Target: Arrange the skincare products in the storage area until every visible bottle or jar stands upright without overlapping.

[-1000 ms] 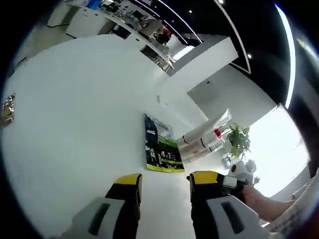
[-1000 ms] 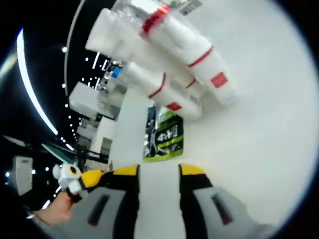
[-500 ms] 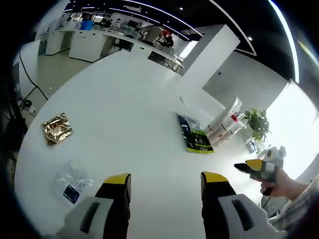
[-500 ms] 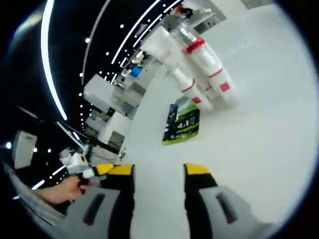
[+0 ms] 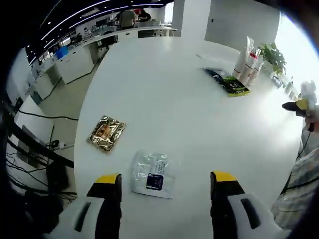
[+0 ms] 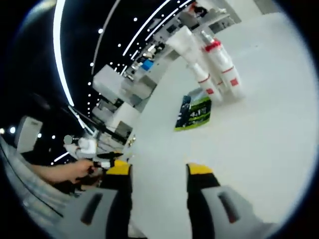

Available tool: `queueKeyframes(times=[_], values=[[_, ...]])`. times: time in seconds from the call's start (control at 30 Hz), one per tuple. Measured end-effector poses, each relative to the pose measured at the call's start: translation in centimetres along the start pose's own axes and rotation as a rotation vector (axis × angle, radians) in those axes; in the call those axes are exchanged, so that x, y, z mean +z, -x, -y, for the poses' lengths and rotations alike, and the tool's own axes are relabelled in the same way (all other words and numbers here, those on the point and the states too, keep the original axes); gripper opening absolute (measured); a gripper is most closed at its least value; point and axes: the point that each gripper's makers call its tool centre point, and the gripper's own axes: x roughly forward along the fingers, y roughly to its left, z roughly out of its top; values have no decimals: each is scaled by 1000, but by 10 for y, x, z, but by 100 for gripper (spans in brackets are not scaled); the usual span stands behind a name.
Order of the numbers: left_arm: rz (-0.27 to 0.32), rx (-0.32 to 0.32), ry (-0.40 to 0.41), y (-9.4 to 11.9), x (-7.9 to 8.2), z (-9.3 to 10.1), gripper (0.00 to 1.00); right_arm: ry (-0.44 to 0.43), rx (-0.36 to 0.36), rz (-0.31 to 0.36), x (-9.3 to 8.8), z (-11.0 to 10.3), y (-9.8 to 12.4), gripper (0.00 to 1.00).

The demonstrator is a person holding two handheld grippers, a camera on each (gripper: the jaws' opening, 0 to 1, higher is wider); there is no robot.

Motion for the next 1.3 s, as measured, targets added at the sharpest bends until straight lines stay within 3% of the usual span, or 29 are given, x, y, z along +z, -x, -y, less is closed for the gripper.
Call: queueKeyframes(times=[0.17, 0.3, 0.33, 0.37, 0.5, 0.6, 0.77, 0.97, 1.1, 1.3], values=[[-7, 5, 8, -8, 5, -5, 71, 8, -16, 5, 3, 0, 20, 41], [-76, 26, -25, -16, -2, -7, 66, 10, -33, 23, 8, 3, 34, 41], [-44, 23, -5, -16, 3, -6, 65, 10, -38, 26, 9, 5, 36, 41], [-53, 36, 15, -17, 3, -8, 63, 8, -43, 31, 10, 7, 41, 41], [-43, 10, -36, -13, 4, -4, 55, -6, -58, 55, 12, 12, 50, 41], [-36, 2, -50, -10, 2, 0, 41, -13, -67, 64, 10, 14, 54, 41], [-34, 12, -29, -11, -1, 1, 40, -17, -67, 63, 4, 12, 56, 39], [-74, 0, -40, -9, -1, 10, 40, -22, -69, 53, -3, 14, 57, 39], [-26, -33, -29, -3, 11, 21, 40, -31, -66, 59, -2, 14, 57, 39], [56, -111, -139, 11, 43, 54, 40, -31, -56, 47, -10, 9, 49, 39]])
